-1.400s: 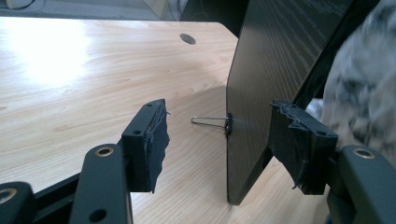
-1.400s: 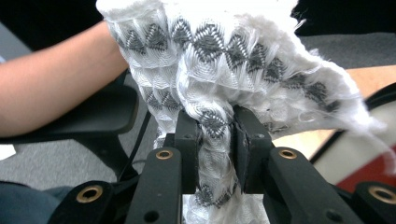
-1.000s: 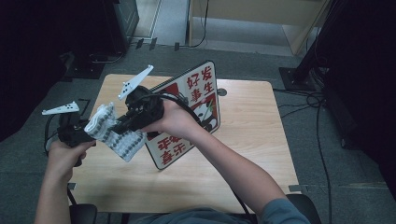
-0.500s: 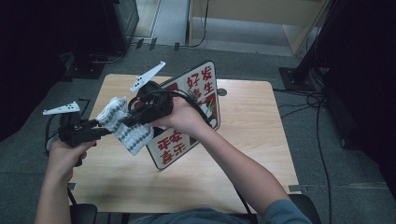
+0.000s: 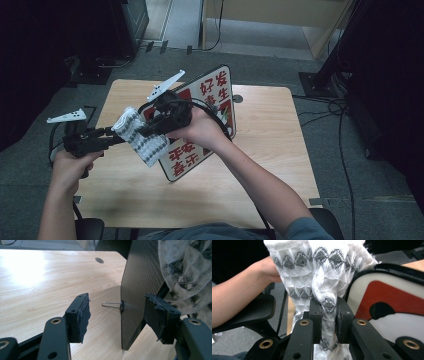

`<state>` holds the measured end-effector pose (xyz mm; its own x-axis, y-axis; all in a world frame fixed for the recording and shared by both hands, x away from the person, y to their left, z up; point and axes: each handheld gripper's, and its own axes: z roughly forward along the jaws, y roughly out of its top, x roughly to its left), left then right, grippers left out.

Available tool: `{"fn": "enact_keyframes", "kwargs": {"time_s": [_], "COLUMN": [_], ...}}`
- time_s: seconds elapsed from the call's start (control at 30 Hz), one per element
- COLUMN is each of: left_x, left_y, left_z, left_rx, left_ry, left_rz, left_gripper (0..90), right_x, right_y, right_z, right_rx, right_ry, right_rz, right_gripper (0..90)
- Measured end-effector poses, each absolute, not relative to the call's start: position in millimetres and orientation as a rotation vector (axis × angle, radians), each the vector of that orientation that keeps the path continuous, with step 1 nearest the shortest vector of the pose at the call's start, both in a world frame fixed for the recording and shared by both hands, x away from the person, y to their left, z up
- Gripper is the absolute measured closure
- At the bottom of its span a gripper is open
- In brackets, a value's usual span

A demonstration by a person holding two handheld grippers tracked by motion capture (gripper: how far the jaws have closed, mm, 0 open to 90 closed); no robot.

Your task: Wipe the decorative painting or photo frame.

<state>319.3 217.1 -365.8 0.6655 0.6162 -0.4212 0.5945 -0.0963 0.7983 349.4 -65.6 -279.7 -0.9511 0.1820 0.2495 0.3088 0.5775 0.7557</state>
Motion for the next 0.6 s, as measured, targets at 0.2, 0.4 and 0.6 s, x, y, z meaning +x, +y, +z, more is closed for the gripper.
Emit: {"fn": "enact_keyframes", "kwargs": {"time_s": [0.2, 0.4, 0.6], "left_x": [319, 320, 320], "left_y": [217, 217, 217], "left_z": [-366, -366, -366], "left_rx": [1.766, 1.764, 1.764], "left_ry": [0.974, 0.972, 0.968], "left_rz": [0.025, 0.026, 0.026], "left_gripper": [38.1, 38.1, 38.1], "right_x": [349, 348, 347], "right_y": [-68, -69, -71], "right_z": [-284, -288, -293], "right_rx": [-0.439, -0.45, -0.455], "right_ry": [-2.658, -2.654, -2.65], "right_rz": [-1.305, -1.299, -1.297], "right_gripper": [79.7, 79.6, 79.5]}}
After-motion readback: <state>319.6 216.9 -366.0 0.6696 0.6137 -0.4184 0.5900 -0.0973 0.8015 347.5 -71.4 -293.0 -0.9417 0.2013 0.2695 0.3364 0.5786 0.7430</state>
